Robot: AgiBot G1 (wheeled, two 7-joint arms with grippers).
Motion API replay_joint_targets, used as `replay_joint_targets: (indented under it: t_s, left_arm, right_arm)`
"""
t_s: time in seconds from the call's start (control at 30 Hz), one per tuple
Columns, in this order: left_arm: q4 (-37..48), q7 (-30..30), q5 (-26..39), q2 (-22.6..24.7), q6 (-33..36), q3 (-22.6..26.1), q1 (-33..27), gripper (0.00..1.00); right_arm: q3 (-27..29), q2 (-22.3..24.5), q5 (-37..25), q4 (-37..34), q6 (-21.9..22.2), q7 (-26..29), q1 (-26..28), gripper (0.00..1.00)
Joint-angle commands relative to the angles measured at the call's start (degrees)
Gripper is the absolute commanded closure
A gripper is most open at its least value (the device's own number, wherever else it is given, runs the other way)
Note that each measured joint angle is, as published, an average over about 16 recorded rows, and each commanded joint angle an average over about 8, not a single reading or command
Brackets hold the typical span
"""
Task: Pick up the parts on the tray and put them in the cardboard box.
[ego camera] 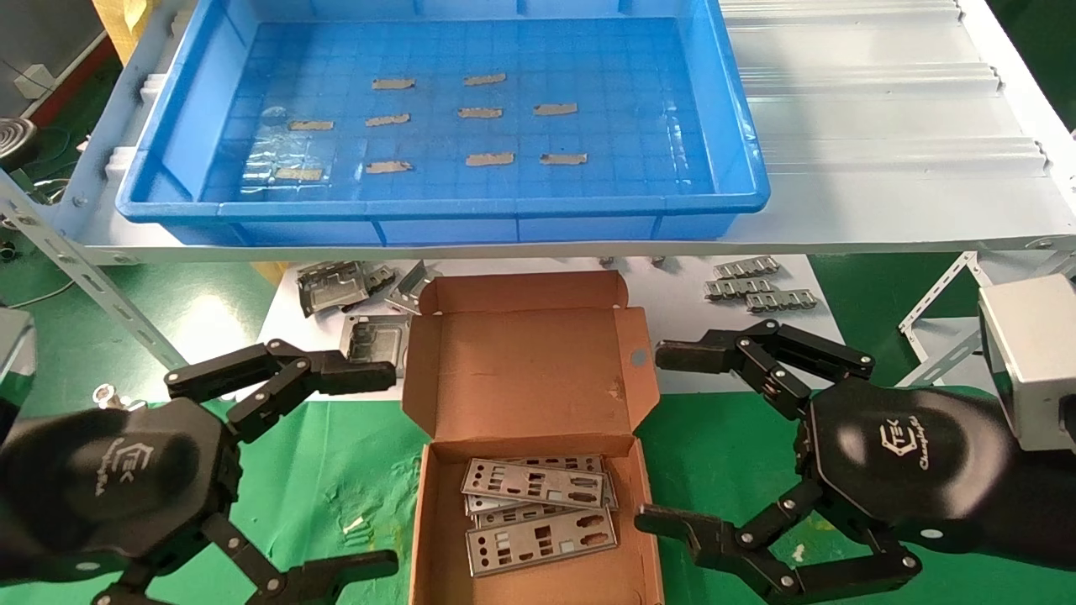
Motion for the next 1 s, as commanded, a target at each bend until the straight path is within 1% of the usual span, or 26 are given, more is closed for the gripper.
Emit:
replay_joint_targets:
  t_s: [0.03,1.0]
  left_arm:
    - [0.08,0.04,-0.01,0.05,0.0,0.07,-0.01,0.0]
    - [0.78,0.29,0.37,0.53,-0.11,0.72,-0.37,0.0]
  right_arm:
    - [0.0,0.0,0.0,0.0,0.0,0.0,0.0,0.0]
    - [0.0,0.0,0.0,0.0,0.0,0.0,0.0,0.0]
